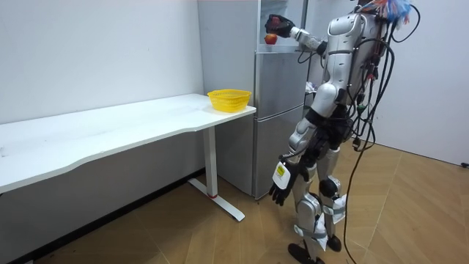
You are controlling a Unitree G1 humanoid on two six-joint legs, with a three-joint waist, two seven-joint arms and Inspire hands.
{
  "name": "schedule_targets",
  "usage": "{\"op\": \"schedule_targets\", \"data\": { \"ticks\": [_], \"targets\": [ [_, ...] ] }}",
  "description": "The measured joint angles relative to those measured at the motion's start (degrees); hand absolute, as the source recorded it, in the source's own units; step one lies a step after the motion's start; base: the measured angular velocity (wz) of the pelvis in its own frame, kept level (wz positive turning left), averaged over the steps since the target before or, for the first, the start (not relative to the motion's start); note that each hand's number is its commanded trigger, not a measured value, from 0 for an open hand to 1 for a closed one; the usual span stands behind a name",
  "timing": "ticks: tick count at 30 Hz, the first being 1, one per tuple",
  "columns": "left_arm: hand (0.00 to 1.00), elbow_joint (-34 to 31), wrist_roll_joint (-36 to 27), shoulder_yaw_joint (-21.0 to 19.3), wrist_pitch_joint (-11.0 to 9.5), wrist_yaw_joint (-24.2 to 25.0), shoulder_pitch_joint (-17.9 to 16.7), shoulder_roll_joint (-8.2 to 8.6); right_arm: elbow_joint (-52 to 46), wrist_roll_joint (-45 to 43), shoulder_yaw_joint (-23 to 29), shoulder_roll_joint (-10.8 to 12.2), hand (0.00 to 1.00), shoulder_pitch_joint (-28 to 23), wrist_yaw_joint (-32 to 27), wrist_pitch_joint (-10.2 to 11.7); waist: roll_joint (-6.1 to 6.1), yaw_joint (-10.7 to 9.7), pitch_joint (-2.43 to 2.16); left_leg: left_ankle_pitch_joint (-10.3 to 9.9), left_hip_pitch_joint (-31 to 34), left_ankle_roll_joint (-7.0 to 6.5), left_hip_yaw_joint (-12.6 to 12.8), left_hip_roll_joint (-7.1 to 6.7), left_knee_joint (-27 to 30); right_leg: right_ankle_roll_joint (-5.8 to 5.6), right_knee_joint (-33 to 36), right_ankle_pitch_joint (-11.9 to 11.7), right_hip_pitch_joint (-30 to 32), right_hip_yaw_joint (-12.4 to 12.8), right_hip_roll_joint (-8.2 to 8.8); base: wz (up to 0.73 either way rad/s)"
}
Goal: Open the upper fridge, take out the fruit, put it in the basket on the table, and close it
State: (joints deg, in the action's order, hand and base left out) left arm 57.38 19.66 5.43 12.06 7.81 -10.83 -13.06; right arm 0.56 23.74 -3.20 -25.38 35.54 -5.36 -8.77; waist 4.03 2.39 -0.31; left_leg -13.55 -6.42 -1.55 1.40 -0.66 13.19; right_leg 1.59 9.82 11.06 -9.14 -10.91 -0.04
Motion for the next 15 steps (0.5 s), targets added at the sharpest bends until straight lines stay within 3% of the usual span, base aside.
{"op": "schedule_targets", "data": {
  "ticks": [3,7,15],
  "targets": [
    [0.0,0.0,-0.01,0.28,-0.06,-0.15,-0.03,0.09,-5.18,-2.54,0.38,3.08,1.0,-1.8,-2.18,0.01,-0.04,-0.68,0.13,-0.05,0.58,-0.02,0.08,0.04,0.05,0.09,0.13,-0.07,0.55,0.14,-0.08,-0.01],
    [0.0,-0.03,-0.02,0.28,-1.36,-0.36,0.19,0.61,-10.39,-7.94,0.4,3.73,1.0,-2.58,-4.46,0.75,-0.62,-0.67,0.26,-0.06,1.2,-0.05,0.27,0.06,0.41,0.13,0.99,-0.1,1.91,0.64,-0.07,-0.05],
    [0.0,0.55,-0.14,0.38,-4.93,-1.48,0.26,0.71,-15.39,-22.57,0.45,4.18,1.0,-2.62,-10.63,6.58,-2.37,-0.66,0.18,-0.03,1.75,-0.04,0.31,0.14,0.31,0.14,0.82,-0.11,2.41,0.62,-0.14,0.0]
  ]
}}
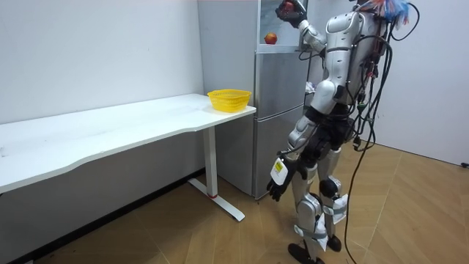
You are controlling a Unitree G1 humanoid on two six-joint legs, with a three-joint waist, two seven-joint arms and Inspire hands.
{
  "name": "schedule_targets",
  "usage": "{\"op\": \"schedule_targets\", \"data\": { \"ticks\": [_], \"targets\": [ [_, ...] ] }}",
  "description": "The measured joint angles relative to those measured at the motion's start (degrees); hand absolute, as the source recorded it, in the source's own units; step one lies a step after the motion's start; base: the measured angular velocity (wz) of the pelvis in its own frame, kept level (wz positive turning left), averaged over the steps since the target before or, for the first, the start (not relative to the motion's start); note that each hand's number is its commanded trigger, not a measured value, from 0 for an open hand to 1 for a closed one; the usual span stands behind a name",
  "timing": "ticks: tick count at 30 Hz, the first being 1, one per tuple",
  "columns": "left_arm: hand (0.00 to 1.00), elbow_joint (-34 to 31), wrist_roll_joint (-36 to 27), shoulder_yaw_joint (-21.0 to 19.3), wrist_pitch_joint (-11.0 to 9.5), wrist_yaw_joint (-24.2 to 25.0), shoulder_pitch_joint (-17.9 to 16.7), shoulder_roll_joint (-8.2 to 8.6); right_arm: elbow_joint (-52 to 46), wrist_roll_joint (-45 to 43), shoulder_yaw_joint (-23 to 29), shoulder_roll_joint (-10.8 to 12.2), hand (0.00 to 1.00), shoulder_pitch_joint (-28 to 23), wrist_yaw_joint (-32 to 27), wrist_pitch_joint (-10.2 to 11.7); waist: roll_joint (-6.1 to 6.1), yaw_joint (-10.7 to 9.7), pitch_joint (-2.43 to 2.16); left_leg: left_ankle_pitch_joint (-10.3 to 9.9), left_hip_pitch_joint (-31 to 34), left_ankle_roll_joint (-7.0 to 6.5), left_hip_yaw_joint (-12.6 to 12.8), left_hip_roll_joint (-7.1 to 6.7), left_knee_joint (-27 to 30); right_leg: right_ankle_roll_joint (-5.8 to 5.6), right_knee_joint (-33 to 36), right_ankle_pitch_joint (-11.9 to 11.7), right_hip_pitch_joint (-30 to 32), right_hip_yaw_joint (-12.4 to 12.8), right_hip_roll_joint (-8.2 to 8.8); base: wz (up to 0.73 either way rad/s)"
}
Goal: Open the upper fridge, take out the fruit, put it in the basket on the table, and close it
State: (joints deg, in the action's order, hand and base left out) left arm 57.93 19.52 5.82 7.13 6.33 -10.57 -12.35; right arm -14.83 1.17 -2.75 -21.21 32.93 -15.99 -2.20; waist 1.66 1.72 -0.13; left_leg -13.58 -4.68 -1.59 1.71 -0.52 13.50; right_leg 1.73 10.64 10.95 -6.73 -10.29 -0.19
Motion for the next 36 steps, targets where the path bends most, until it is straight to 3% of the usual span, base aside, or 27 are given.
{"op": "schedule_targets", "data": {
  "ticks": [6,8,11,19,22,28,36],
  "targets": [
    [0.0,4.5,-0.83,0.14,-2.4,-0.14,1.46,-0.04,-2.47,-10.29,-0.49,0.38,1.0,-0.61,-1.62,2.99,0.74,0.09,0.26,0.02,-0.65,0.02,-0.07,0.07,-0.1,0.0,-0.04,0.0,-0.4,0.46,-0.02,-0.01],
    [0.0,4.71,-0.82,0.14,-2.54,-0.05,1.51,-0.24,-3.46,-13.22,-0.62,0.38,1.0,-0.61,-1.61,3.79,1.3,0.19,0.43,0.02,-0.64,0.02,0.03,0.09,-0.09,0.0,-0.04,0.0,-0.36,0.6,-0.04,0.0],
    [0.0,5.4,-0.82,1.28,-2.85,0.02,1.58,-0.71,-5.01,-17.33,-1.33,0.38,1.0,-0.6,-1.33,5.02,1.97,0.16,0.3,0.01,-0.54,0.02,-0.05,0.04,-0.06,0.0,-0.02,0.0,-0.37,0.49,-0.05,0.0],
    [0.0,7.33,-0.81,2.59,-3.5,0.2,2.82,-1.09,-8.6,-25.25,-7.07,0.59,1.0,-0.6,0.16,7.51,2.61,0.89,0.39,0.0,-0.97,0.02,-0.34,0.03,-0.86,0.0,0.01,0.0,-1.09,-0.19,-0.07,0.02],
    [0.0,8.32,-0.82,3.64,-3.51,0.19,4.26,-1.46,-8.59,-27.41,-8.98,0.59,1.0,-0.6,1.29,8.32,3.13,1.84,0.73,0.0,-0.97,0.01,-0.34,0.01,-0.78,0.0,0.02,0.0,-1.11,-0.43,0.0,0.0],
    [0.0,7.86,-0.69,3.61,-3.52,0.15,4.52,-1.82,-8.04,-32.25,-11.84,0.78,1.0,-0.59,4.27,8.65,3.8,4.0,0.59,0.0,-0.87,0.01,-1.04,-0.14,-0.25,-0.01,0.04,0.0,-1.17,-1.05,0.16,0.04],
    [0.0,7.75,-0.81,3.49,-4.1,0.63,4.79,-2.3,-3.39,-35.64,-14.51,1.16,1.0,-0.5,5.15,8.99,4.6,7.98,0.93,-0.01,-0.12,0.03,-2.27,-0.14,-0.49,-0.01,-0.13,0.01,-0.98,-3.46,0.16,0.08]
  ]
}}
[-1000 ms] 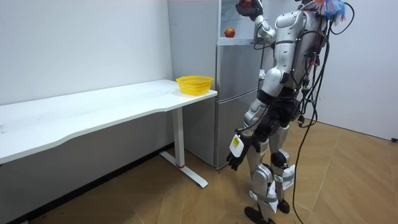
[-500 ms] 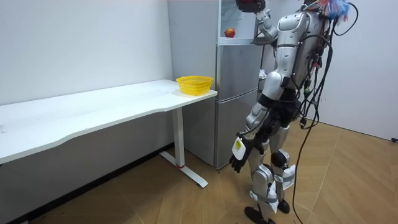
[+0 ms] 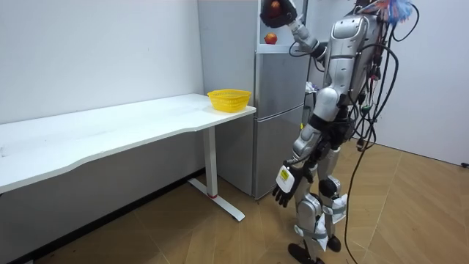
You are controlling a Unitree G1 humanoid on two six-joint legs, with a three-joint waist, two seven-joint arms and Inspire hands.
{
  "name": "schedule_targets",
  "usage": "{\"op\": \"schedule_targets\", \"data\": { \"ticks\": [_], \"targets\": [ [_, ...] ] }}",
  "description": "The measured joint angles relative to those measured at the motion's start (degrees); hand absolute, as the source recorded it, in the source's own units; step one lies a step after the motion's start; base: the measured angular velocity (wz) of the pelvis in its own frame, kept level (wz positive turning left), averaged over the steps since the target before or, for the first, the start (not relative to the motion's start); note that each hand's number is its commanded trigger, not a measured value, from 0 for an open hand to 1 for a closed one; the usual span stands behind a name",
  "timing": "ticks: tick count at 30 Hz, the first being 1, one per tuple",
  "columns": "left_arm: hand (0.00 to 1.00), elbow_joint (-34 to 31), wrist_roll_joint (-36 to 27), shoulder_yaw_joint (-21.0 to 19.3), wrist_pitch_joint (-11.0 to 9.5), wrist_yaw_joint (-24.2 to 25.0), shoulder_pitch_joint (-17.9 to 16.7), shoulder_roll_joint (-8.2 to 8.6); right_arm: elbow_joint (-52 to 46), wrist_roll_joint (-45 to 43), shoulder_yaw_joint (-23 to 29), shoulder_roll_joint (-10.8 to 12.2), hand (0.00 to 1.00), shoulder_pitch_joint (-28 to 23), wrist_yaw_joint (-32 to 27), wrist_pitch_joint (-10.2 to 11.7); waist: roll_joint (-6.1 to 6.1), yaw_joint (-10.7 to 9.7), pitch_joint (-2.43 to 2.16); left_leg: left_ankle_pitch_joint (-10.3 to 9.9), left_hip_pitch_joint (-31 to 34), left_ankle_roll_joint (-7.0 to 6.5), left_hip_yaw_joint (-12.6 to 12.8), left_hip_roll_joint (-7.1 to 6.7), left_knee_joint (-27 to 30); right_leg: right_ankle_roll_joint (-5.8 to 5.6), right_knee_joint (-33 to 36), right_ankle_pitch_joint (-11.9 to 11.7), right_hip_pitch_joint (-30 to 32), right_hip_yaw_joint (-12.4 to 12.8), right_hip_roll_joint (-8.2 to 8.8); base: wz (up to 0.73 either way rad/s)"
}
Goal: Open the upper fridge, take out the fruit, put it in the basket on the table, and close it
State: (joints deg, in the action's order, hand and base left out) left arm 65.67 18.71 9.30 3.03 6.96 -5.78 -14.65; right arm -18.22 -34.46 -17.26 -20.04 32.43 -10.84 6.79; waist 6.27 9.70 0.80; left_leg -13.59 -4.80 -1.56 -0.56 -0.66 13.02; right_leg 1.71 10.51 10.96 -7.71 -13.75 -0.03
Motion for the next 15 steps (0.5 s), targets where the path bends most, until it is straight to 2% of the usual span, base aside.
{"op": "schedule_targets", "data": {
  "ticks": [6,11,15],
  "targets": [
    [0.0,0.36,-0.23,0.23,-0.2,0.97,-0.07,0.0,6.04,-3.86,-4.02,-0.01,1.0,0.05,-1.45,0.12,0.18,1.77,0.01,0.02,0.18,0.03,-1.38,-0.13,0.5,-0.01,0.04,0.0,-0.3,-2.02,0.15,0.12],
    [0.0,0.82,-0.7,0.48,-0.44,0.46,-0.11,0.04,9.68,-3.85,-8.27,0.01,1.0,0.05,-1.13,-0.13,0.23,3.37,0.0,0.03,0.25,0.03,-1.61,-0.14,0.51,-0.01,0.01,0.01,-0.2,-2.07,0.16,0.02],
    [0.0,0.81,-0.69,0.39,-0.43,-0.14,-0.17,0.07,12.05,-4.22,-8.64,0.07,1.0,0.09,-0.57,-0.28,0.23,4.27,0.03,0.03,0.3,0.02,-1.98,-0.19,0.45,-0.01,0.02,0.01,-0.24,-2.13,0.19,0.04]
  ]
}}
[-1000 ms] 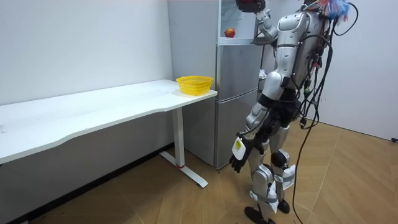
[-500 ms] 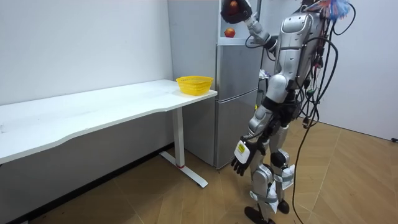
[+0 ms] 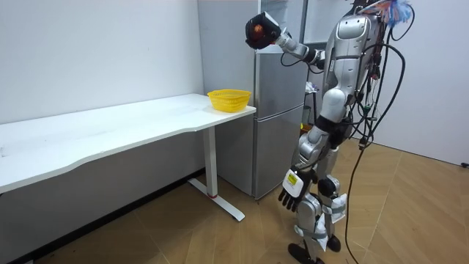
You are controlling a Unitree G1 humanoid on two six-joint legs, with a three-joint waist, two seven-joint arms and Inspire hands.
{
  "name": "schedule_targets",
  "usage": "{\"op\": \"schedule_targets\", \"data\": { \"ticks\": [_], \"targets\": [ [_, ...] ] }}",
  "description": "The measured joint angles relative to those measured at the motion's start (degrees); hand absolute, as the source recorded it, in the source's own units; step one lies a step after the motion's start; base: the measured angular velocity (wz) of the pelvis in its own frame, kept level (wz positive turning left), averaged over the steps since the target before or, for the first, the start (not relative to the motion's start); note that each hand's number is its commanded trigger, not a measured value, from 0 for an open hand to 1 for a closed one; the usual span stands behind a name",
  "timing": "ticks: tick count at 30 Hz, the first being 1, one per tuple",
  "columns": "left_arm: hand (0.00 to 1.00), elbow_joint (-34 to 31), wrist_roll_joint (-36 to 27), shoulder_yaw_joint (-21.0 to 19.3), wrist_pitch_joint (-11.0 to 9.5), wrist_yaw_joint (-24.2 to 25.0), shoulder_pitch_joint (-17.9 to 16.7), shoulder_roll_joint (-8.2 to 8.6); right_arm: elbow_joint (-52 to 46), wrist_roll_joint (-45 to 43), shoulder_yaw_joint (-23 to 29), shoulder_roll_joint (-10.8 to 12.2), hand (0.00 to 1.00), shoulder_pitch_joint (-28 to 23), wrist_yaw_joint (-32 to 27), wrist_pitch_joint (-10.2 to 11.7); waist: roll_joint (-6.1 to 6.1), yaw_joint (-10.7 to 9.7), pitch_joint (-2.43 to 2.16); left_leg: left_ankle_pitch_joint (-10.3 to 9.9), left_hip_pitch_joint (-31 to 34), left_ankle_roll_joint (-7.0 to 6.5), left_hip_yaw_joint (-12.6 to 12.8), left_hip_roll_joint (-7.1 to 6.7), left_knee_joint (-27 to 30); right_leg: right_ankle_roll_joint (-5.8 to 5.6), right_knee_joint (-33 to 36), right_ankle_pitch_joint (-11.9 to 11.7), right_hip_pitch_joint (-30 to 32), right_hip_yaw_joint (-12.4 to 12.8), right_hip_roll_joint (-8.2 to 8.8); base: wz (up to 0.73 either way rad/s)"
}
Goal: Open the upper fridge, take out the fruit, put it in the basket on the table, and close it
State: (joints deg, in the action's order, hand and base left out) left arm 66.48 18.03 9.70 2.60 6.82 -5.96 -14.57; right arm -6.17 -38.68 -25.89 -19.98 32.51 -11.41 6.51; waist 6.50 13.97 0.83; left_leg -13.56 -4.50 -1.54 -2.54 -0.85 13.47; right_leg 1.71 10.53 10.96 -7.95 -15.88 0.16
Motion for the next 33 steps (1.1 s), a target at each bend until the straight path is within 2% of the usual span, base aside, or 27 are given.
{"op": "schedule_targets", "data": {
  "ticks": [2,5,9,15,25,33],
  "targets": [
    [0.0,-0.04,-0.02,0.04,-0.01,-0.15,0.05,0.01,2.59,-0.39,-0.32,-0.02,1.0,0.06,-0.35,0.12,0.02,0.44,0.01,0.0,-0.01,0.0,0.02,0.01,-0.2,0.0,0.03,0.0,-0.03,-0.02,-0.01,-0.02],
    [0.0,0.04,-0.05,0.07,-0.01,-0.48,0.05,-0.02,6.73,-1.33,-1.62,0.05,1.0,0.05,-0.55,-0.16,0.34,0.69,0.35,0.01,0.31,0.03,-0.01,0.04,-0.27,-0.01,0.02,0.0,0.12,-0.03,-0.04,0.0],
    [0.0,0.0,0.03,0.77,0.0,-0.24,0.11,-0.07,11.29,-3.39,-2.67,1.81,1.0,0.05,-0.56,-0.28,0.69,0.73,0.22,0.06,1.16,0.09,0.05,0.03,0.03,-0.01,0.0,0.0,0.97,-0.02,-0.04,0.0],
    [0.0,-0.31,0.33,0.62,0.07,1.13,0.34,-0.11,14.7,-3.39,-2.68,1.98,1.0,0.05,-0.4,-1.19,0.96,2.05,0.03,0.08,1.24,0.07,-0.31,-0.04,0.08,-0.01,-0.06,0.0,1.12,-0.02,0.03,0.02],
    [0.0,-0.54,0.05,0.6,0.11,2.7,0.14,-0.08,19.52,-2.12,-3.86,1.99,1.0,-0.03,0.88,-1.9,1.16,2.17,0.16,0.11,1.1,0.05,-2.1,-0.12,0.15,-0.02,-1.0,0.01,-0.01,0.02,0.38,0.1],
    [0.0,-0.75,0.07,0.61,0.09,2.89,0.13,-0.06,21.3,-1.58,-4.61,2.38,1.0,-0.04,2.99,-2.28,1.05,2.24,0.25,0.18,1.26,-0.03,-2.33,-0.82,0.27,-0.28,-0.96,0.17,-0.16,0.0,0.62,0.01]
  ]
}}
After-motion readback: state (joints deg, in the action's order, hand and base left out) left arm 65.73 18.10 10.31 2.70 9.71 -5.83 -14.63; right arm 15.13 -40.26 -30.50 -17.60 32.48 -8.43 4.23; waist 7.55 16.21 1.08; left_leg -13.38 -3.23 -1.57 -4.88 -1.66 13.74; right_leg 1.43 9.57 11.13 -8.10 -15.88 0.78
